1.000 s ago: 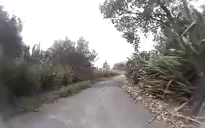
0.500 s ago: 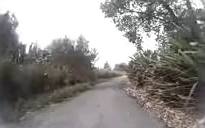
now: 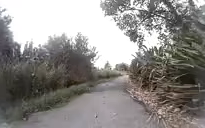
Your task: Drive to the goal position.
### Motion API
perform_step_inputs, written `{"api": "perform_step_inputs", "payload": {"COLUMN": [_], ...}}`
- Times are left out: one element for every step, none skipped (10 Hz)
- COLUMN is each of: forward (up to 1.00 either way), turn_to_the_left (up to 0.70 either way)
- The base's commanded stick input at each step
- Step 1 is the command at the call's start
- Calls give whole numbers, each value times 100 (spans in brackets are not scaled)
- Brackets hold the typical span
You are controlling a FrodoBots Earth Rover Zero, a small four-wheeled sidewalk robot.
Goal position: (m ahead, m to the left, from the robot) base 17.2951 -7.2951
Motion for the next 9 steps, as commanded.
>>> {"api": "perform_step_inputs", "payload": {"forward": [85, 85, 85, 85, 85, 85, 85, 85, 85], "turn_to_the_left": [0, 0, 0, 0, 0, -18, -28, -5, 0]}}
